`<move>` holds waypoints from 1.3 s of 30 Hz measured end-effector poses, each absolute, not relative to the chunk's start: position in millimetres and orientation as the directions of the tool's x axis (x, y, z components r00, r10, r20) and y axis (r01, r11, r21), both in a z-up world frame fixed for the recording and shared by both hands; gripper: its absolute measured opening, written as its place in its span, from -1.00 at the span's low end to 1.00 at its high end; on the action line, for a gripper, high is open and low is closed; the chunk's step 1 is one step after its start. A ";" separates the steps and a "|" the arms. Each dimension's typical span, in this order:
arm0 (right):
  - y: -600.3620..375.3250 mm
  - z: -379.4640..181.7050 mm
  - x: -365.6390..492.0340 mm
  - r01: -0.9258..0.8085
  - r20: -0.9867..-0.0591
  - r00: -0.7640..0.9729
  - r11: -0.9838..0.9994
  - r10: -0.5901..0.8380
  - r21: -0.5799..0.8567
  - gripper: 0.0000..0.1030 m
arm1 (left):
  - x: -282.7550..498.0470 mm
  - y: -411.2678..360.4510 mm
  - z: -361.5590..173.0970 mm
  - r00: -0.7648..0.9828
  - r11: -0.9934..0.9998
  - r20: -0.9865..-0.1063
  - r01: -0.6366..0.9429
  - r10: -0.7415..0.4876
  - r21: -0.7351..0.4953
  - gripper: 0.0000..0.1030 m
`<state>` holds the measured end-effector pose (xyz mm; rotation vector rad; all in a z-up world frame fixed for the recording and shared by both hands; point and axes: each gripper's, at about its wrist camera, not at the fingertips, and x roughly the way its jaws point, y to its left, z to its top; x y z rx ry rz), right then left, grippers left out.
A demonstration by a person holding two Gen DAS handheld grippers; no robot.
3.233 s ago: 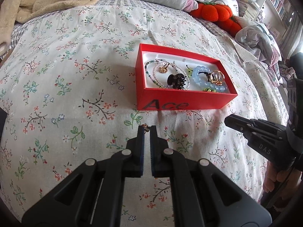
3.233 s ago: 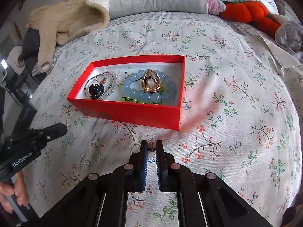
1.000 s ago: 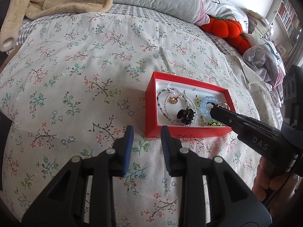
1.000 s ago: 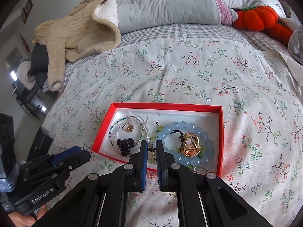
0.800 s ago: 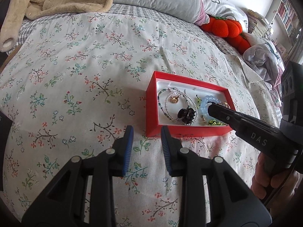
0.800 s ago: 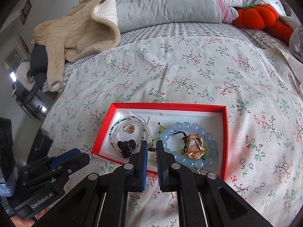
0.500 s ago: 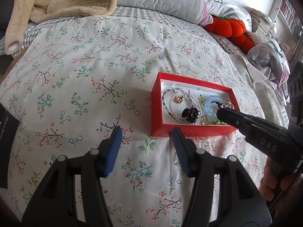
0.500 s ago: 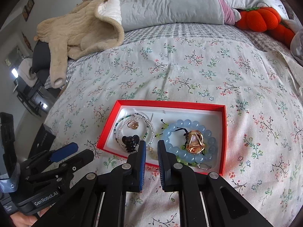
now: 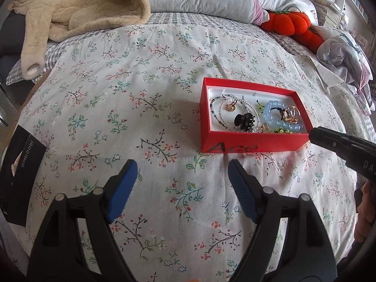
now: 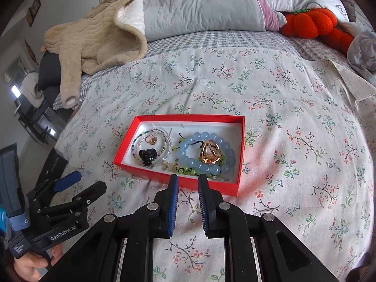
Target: Organize jewelry
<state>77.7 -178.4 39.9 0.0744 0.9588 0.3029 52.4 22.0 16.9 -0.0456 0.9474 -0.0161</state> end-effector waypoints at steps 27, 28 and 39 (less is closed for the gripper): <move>-197.2 24.0 12.8 -0.101 -0.837 0.539 0.994 0.092 0.044 0.83 | 12.7 15.2 13.9 0.523 1.000 -0.852 -0.017 0.015 0.007 0.98; -196.8 23.9 12.9 -0.102 -0.838 0.538 0.994 0.094 0.045 0.83 | 12.8 14.1 13.6 0.521 1.000 -0.853 -0.014 0.014 0.008 0.98; -193.2 21.7 14.9 -0.103 -0.843 0.530 0.994 0.094 0.046 0.83 | 14.1 7.5 12.6 0.516 1.000 -0.857 0.002 0.008 0.010 0.98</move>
